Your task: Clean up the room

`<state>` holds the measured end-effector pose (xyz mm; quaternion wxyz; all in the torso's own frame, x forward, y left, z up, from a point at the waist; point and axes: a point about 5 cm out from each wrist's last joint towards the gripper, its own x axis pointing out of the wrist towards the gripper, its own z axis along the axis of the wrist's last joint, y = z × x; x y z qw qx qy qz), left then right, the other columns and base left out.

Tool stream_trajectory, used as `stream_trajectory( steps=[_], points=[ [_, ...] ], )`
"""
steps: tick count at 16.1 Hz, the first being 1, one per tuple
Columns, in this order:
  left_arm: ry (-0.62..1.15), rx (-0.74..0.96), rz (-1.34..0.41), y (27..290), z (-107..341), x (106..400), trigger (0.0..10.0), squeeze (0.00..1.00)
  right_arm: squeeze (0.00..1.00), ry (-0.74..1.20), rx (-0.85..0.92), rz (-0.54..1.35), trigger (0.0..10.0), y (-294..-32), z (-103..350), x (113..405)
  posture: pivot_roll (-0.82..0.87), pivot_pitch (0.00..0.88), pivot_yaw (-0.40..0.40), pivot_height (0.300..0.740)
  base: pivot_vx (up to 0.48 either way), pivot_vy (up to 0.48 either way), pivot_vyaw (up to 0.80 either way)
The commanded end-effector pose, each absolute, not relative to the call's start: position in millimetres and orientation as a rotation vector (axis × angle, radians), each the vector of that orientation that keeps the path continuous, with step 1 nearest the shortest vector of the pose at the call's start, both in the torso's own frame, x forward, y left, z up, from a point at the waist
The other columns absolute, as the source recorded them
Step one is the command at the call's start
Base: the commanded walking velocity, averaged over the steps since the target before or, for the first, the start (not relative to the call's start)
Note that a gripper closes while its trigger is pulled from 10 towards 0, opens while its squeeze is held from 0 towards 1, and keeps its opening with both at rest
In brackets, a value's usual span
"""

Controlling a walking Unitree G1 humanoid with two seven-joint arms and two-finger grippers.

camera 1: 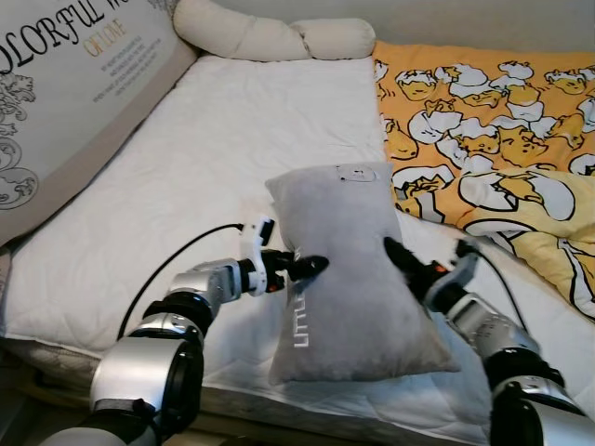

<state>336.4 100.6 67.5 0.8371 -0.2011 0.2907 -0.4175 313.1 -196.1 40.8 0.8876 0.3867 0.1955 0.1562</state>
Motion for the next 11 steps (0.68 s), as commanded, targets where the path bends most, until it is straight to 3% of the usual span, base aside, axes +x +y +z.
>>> stream_trajectory(
  steps=[1,2,3,4,5,6,7,11],
  points=[
    [0.655,-0.436,-0.908,95.5,60.4,330.1,10.0,1.0,1.0,0.426,0.787,0.384,10.0,-183.1,41.7,316.0,-0.1,0.0,0.068,0.74,0.0,0.0,0.0],
    [0.655,-0.43,-0.913,94.9,60.0,329.7,10.0,1.0,0.95,0.446,0.742,0.403,10.0,-177.7,40.5,316.0,-0.1,0.0,0.068,0.74,0.0,0.0,0.0],
    [0.655,-0.422,-0.912,95.3,59.4,329.4,10.0,0.96,0.0,0.448,0.741,0.431,8.7,-173.9,40.9,315.8,-0.09,0.0,0.06,0.74,0.0,0.0,0.0],
    [0.654,-0.42,-0.906,96.5,59.0,329.4,7.3,0.6,0.0,0.436,0.74,0.458,4.3,-171.5,41.7,315.7,-0.09,0.0,0.053,0.74,0.0,0.0,0.0],
    [0.653,-0.419,-0.905,97.5,58.9,329.4,4.4,0.0,0.0,0.432,0.721,0.469,0.9,-170.8,41.9,315.7,-0.09,0.0,0.053,0.74,0.0,0.0,0.0],
    [0.654,-0.409,-0.904,99.5,58.0,329.0,1.3,0.0,0.0,0.439,0.672,0.478,0.0,-170.1,40.9,315.6,-0.08,0.0,0.048,0.74,0.0,0.0,0.0],
    [0.655,-0.407,-0.906,100.8,57.4,328.3,0.0,0.0,0.0,0.449,0.643,0.487,0.0,-168.5,39.3,314.9,-0.07,0.0,0.042,0.74,0.0,0.0,0.0],
    [0.647,-0.405,-0.9,104.3,56.6,327.9,0.0,0.0,0.0,0.472,0.584,0.507,0.0,-162.8,36.2,314.2,-0.06,0.0,0.026,0.74,0.0,0.0,0.0]
  ],
)
